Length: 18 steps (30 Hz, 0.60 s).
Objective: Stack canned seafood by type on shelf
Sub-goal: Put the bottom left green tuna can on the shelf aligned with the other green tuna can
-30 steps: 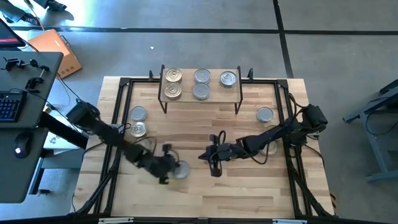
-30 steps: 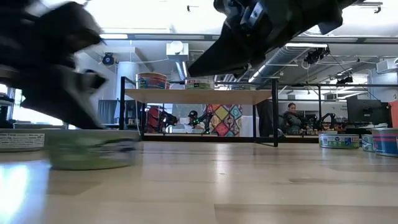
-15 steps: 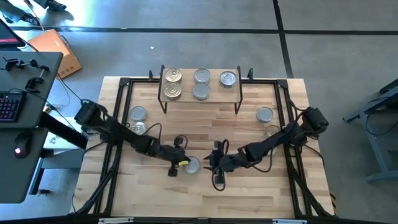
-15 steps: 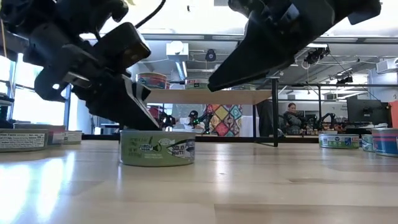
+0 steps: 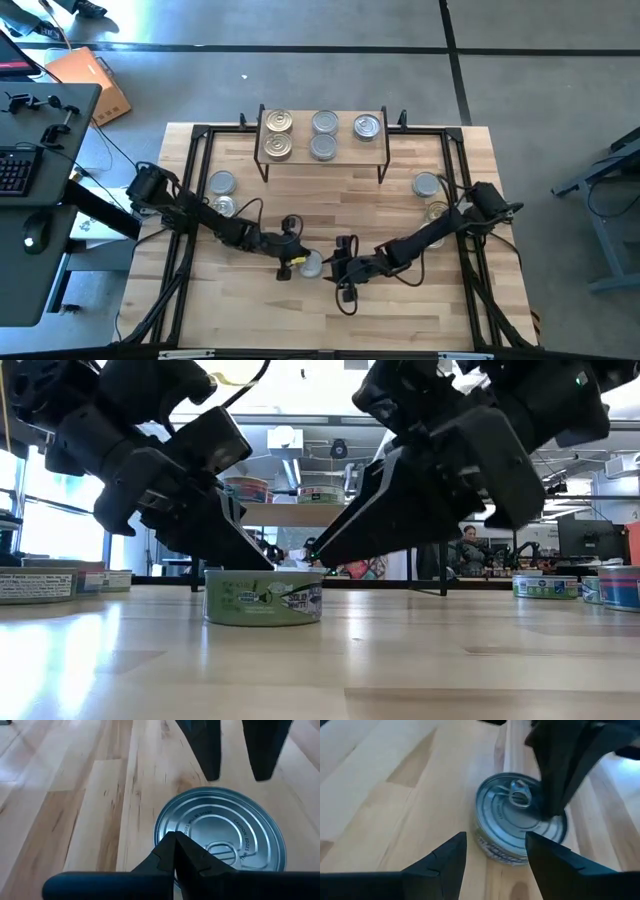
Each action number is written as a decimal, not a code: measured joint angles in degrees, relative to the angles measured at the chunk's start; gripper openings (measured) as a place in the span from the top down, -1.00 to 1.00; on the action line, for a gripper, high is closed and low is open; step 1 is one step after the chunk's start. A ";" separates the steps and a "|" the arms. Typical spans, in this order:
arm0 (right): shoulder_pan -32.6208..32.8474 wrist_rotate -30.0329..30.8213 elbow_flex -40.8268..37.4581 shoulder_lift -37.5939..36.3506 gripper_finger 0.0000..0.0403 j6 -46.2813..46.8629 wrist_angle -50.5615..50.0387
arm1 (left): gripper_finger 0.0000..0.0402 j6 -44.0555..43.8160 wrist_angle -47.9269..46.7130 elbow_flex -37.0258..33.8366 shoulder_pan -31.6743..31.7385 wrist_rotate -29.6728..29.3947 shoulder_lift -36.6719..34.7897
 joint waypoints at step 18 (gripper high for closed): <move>0.24 0.35 0.01 0.12 0.02 -5.10 -0.04 | 1.00 -1.06 -3.07 0.08 0.74 -2.10 -1.23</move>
